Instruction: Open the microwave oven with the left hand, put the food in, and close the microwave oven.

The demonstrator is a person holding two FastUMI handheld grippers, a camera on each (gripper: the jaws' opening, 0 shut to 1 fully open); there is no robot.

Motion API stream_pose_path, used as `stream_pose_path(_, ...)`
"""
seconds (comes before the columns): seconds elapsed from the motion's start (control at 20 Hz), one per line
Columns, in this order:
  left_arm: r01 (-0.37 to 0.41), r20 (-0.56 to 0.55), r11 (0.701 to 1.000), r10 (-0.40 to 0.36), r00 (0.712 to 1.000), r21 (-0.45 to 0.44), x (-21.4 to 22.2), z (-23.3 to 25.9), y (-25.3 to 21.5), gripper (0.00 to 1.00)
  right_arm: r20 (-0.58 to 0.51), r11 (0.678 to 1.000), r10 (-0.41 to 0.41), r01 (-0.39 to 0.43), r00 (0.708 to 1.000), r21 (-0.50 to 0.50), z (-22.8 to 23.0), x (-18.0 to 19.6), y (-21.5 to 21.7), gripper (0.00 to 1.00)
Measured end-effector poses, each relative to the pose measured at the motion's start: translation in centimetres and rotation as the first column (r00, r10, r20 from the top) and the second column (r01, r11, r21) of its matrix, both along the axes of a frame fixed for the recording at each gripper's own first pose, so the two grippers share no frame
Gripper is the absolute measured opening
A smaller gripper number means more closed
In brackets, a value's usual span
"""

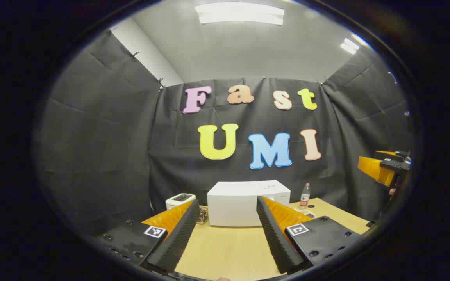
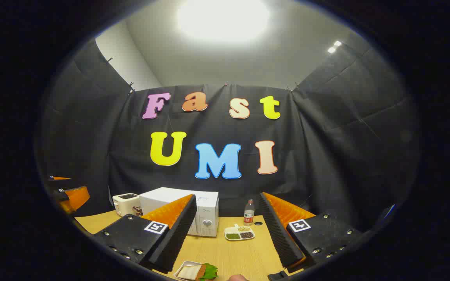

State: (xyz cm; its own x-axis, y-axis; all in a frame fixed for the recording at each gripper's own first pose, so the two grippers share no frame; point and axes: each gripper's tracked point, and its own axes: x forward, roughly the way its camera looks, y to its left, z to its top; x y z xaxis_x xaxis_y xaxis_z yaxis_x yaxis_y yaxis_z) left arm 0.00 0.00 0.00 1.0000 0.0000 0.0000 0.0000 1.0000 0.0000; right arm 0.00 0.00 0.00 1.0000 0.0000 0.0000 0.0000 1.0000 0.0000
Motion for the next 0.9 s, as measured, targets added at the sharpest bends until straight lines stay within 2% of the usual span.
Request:
stream_pose_path(0.25, -0.026, 0.015, 1.000, 0.026, 1.000, 0.017, 0.0, 0.6, 0.2, 0.94, -0.004, 1.000, 0.014, -0.014, 1.000, 0.004, -0.5, 0.1, -0.3, 0.96)
stream_pose_path(0.3, -0.028, 0.019, 0.999, 0.028, 0.999, 0.018, 0.0, 0.8, 0.1, 0.94, -0.005, 1.000, 0.015, -0.015, 1.000, 0.005, -0.5, 0.1, -0.3, 0.96)
stream_pose_path(0.35, -0.030, 0.022, 0.999, 0.030, 0.999, 0.019, 0.1, 0.9, 0.0, 0.98, -0.005, 1.000, 0.016, -0.016, 1.000, 0.005, -0.6, 0.1, -0.4, 0.96)
stream_pose_path(0.4, -0.033, 0.022, 0.999, 0.032, 0.999, 0.021, 0.0, 0.9, -0.1, 0.94, -0.005, 1.000, 0.015, -0.015, 1.000, 0.005, -0.7, 0.2, -0.6, 0.96)
stream_pose_path(0.6, -0.044, 0.034, 0.999, 0.043, 0.998, 0.013, -0.2, 1.0, -0.4, 0.98, -0.014, 1.000, 0.017, -0.017, 1.000, -0.006, -1.0, 0.3, -1.2, 0.96)
stream_pose_path(0.9, -0.040, 0.026, 0.999, 0.039, 0.999, 0.018, 0.4, 1.1, -2.2, 0.96, -0.011, 0.999, 0.033, -0.033, 0.999, -0.008, -1.8, -0.3, -2.5, 0.96)
